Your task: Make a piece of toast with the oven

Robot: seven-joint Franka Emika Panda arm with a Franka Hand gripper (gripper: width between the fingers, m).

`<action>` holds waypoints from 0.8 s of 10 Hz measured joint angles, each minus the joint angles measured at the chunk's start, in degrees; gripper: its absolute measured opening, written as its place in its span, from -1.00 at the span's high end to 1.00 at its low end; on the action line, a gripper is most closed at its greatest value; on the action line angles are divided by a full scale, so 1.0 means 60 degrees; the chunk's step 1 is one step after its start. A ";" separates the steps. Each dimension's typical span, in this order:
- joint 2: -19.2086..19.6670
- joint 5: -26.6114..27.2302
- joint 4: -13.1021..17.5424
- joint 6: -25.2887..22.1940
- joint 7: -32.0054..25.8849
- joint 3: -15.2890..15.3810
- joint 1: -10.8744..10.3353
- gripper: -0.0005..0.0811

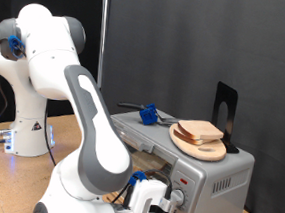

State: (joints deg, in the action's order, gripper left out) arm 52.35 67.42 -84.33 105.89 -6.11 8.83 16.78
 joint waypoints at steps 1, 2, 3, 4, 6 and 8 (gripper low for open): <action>0.0000 0.0000 -0.0045 0.0076 -0.0001 0.0010 -0.0020 -0.99; 0.0000 0.0016 -0.0091 0.0105 -0.0021 0.0020 -0.0019 -0.99; -0.0001 0.0057 -0.0117 0.0119 -0.0043 0.0022 -0.0018 -0.99; -0.0002 0.0103 -0.0156 0.0132 -0.0128 0.0032 -0.0019 -0.99; -0.0081 0.0297 -0.0249 0.0079 -0.0383 0.0058 -0.0001 -0.35; -0.0274 0.0426 -0.0419 0.0073 -0.0462 0.0057 0.0018 -0.02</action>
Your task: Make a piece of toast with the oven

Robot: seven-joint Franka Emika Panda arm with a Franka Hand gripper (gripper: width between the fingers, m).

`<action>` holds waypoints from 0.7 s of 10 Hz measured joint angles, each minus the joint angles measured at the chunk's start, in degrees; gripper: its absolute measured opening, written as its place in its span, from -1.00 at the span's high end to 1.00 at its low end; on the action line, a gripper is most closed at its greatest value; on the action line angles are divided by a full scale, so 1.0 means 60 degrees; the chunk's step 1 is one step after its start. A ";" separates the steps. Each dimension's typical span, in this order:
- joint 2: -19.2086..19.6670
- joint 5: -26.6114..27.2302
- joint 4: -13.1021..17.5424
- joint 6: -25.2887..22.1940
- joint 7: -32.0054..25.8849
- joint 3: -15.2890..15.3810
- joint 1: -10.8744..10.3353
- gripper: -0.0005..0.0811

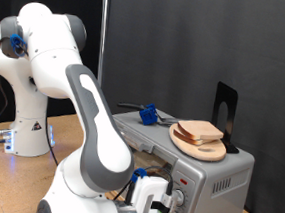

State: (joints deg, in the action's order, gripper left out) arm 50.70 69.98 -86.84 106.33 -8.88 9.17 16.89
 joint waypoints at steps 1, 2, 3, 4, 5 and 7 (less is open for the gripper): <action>-0.0004 0.0000 -0.0061 0.0018 -0.0053 -0.0005 0.0051 0.43; -0.0020 0.0049 -0.0082 -0.0055 -0.0078 0.0010 0.0102 0.43; -0.0034 0.0055 -0.0099 -0.0056 -0.0078 0.0013 0.0106 0.75; -0.0035 0.0070 -0.0106 -0.0052 -0.0078 0.0013 0.0108 0.75; -0.0047 0.0111 -0.0133 -0.0031 -0.0158 0.0013 0.0108 0.75; -0.0276 0.0726 -0.0600 0.0393 -0.1321 0.0044 0.0112 0.75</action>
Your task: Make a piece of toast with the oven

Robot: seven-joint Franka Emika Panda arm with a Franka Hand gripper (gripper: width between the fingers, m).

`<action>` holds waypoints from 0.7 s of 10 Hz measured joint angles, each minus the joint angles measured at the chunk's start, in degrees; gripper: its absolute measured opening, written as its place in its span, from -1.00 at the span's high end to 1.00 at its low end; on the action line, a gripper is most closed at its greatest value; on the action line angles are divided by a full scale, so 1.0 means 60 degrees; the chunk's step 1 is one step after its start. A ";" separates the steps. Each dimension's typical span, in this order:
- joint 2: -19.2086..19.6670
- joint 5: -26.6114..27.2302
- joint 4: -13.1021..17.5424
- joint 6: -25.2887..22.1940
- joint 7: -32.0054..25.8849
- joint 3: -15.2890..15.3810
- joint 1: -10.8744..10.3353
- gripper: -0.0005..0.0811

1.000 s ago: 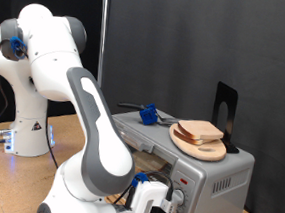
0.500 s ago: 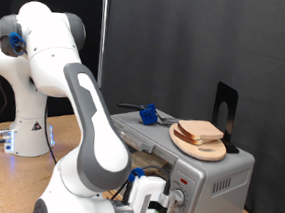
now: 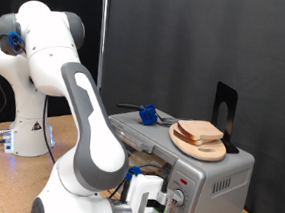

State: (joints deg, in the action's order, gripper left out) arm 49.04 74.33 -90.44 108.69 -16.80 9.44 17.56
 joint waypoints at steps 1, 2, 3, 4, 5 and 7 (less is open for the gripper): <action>-0.0195 0.0498 -0.0377 0.0281 -0.0963 0.0023 0.0006 0.75; -0.0311 0.0907 -0.0646 0.0425 -0.1762 0.0043 0.0023 0.75; -0.0383 0.1242 -0.0825 0.0496 -0.2386 0.0048 0.0033 0.75; -0.0415 0.1461 -0.0927 0.0515 -0.2777 0.0047 0.0039 0.75; -0.0424 0.1601 -0.0980 0.0516 -0.3054 0.0047 0.0046 0.75; -0.0441 0.1881 -0.1089 0.0513 -0.3535 0.0048 0.0060 0.74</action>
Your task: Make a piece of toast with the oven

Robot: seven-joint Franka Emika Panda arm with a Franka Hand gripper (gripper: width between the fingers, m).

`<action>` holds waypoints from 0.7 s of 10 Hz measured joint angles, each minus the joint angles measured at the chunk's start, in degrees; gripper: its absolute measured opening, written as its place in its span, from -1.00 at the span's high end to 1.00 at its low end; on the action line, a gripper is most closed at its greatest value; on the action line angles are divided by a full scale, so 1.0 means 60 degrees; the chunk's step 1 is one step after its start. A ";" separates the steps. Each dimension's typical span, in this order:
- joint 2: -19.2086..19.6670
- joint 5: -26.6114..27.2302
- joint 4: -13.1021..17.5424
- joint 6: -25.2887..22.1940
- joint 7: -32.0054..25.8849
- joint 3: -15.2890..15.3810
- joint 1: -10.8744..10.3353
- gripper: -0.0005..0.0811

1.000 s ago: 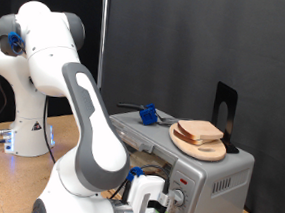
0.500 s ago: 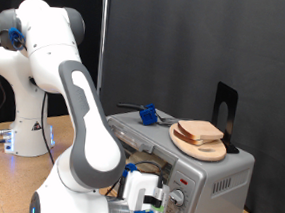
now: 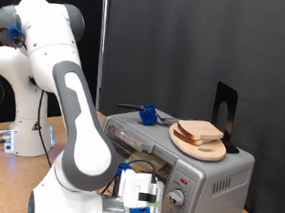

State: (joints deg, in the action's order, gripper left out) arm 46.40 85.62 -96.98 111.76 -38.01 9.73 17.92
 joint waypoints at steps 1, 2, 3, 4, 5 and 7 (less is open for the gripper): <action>-0.0010 0.0185 -0.0070 -0.0012 -0.0316 0.0000 0.0009 0.74; -0.0012 0.0360 -0.0129 -0.0045 -0.0628 0.0000 0.0020 0.74; -0.0013 0.0493 -0.0174 -0.0073 -0.0865 0.0000 0.0030 0.74; -0.0013 0.0565 -0.0197 -0.0087 -0.0984 0.0001 0.0037 0.74; -0.0014 0.0580 -0.0201 -0.0088 -0.1000 0.0000 0.0041 0.74; -0.0019 0.0581 -0.0197 -0.0086 -0.1000 -0.0008 0.0055 0.74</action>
State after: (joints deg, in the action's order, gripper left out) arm 46.28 89.10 -98.16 111.24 -44.01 9.68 18.25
